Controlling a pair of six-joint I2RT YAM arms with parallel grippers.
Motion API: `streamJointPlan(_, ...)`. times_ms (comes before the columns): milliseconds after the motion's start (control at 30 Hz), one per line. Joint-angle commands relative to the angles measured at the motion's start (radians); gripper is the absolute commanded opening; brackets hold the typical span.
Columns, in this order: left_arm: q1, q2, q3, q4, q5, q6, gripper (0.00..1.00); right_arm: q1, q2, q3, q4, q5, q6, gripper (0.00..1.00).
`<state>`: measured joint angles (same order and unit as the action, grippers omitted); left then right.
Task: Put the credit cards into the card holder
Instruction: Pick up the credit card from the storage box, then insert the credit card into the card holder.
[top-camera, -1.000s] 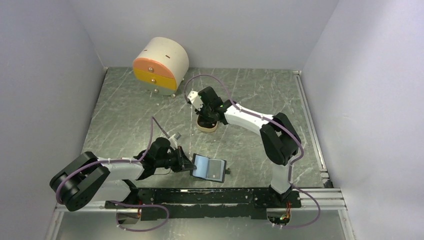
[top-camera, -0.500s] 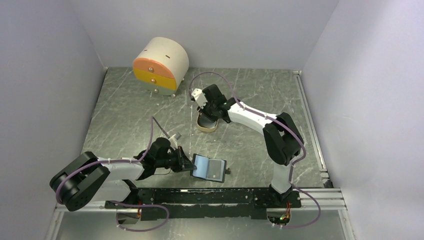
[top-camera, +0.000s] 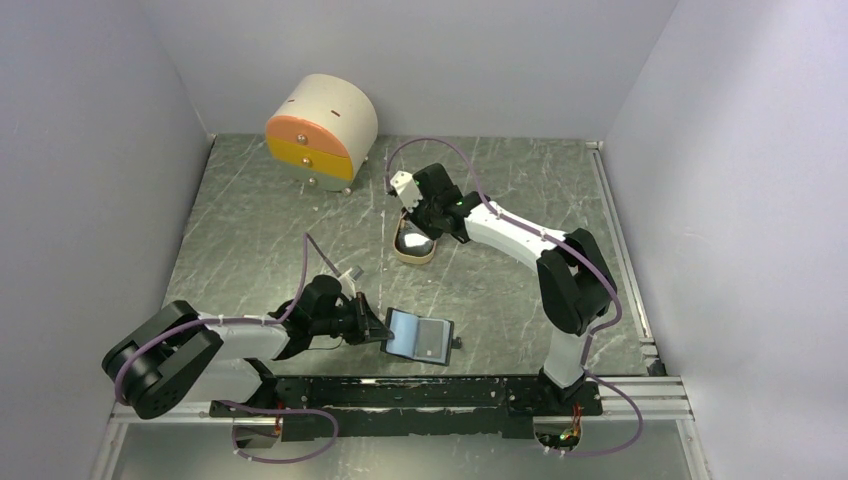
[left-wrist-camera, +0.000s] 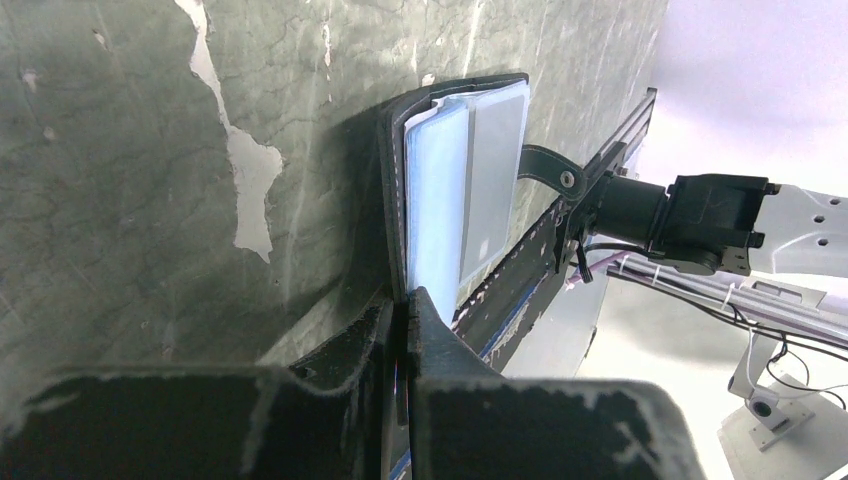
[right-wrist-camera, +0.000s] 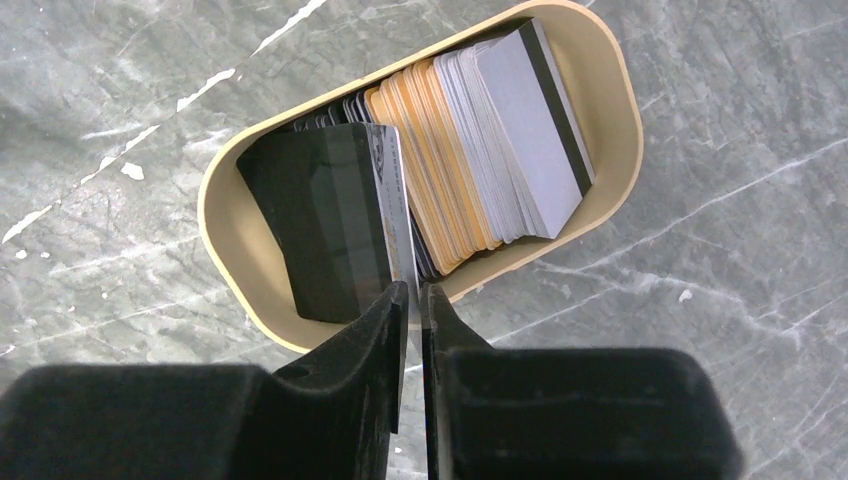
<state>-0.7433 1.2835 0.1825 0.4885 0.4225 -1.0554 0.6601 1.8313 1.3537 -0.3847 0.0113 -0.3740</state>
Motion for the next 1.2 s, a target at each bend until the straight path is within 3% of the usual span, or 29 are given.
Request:
streamJointPlan(0, -0.011, -0.01, 0.008, 0.022, 0.016, 0.0, 0.09, -0.006, 0.01, -0.001, -0.014, -0.021, 0.007, 0.16)
streamJointPlan(100, -0.01, -0.018, 0.008, 0.016, 0.012, 0.001, 0.09, -0.006, 0.017, 0.0, -0.008, -0.016, 0.007, 0.15)
streamJointPlan(200, -0.011, -0.014, 0.008, 0.021, 0.014, 0.001, 0.09, -0.007, 0.019, 0.004, -0.011, -0.017, 0.008, 0.0)
streamJointPlan(433, -0.012, -0.009, 0.015, 0.004, 0.008, 0.005, 0.09, -0.014, -0.023, 0.02, -0.031, -0.012, 0.03, 0.0)
streamJointPlan(667, -0.012, -0.026, 0.025, -0.065, -0.04, 0.004, 0.09, -0.012, -0.09, 0.02, -0.047, 0.102, 0.172, 0.0)
streamJointPlan(967, -0.013, -0.093, 0.022, -0.178, -0.136, -0.016, 0.09, 0.017, -0.221, -0.077, -0.008, 0.146, 0.362, 0.0)
streamJointPlan(1167, -0.011, -0.145, -0.006, -0.195, -0.193, -0.07, 0.09, 0.033, -0.46, -0.282, 0.127, 0.042, 0.604, 0.0)
